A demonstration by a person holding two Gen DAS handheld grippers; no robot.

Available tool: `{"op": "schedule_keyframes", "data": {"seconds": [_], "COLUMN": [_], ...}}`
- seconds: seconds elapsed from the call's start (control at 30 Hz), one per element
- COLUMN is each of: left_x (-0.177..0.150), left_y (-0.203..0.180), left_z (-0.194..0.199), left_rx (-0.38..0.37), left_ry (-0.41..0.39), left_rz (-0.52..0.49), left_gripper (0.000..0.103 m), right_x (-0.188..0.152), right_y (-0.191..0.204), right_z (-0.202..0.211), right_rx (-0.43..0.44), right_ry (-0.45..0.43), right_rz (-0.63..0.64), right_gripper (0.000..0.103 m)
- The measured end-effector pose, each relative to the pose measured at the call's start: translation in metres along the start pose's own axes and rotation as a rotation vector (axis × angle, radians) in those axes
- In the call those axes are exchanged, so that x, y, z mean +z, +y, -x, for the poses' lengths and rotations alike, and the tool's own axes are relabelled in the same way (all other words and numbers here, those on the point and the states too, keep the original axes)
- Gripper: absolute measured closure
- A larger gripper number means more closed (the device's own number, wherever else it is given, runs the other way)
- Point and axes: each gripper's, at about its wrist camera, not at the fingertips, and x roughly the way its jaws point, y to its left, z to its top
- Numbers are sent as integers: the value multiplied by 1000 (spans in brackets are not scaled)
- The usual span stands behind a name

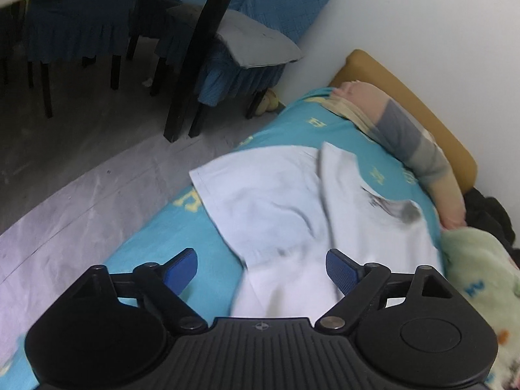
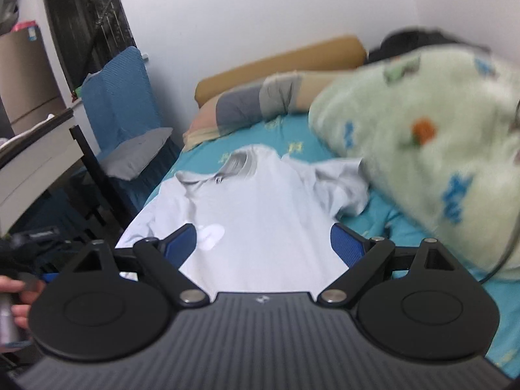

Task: Fold clothes

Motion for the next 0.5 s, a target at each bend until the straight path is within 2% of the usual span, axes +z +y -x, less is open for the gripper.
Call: {"op": "schedule_keyframes", "data": {"seconds": [0.13, 0.23, 0.33, 0.37, 0.43, 0.47, 0.5], "left_x": [14, 21, 26, 28, 32, 37, 41], "left_y": [22, 35, 34, 34, 32, 30, 27], "left_z": [-68, -108, -128, -132, -142, -146, -150], "left_rx": [22, 37, 95, 100, 111, 112, 113], "left_ry": [2, -25, -99, -114, -128, -128, -127], "left_rz": [86, 139, 64, 59, 49, 29, 8], "left_gripper": [17, 20, 22, 32, 40, 48, 66], "right_x": [-2, -3, -7, -9, -9, -10, -10], "right_y": [-10, -15, -21, -22, -24, -25, -25], "right_z": [-34, -52, -66, -70, -74, -76, -76], "right_rx": [-10, -15, -34, -43, -47, -49, -48], "right_ry": [29, 37, 61, 71, 78, 81, 78], "right_rz": [3, -15, -32, -39, -50, -56, -51], "right_gripper": [12, 12, 12, 12, 12, 12, 12]}}
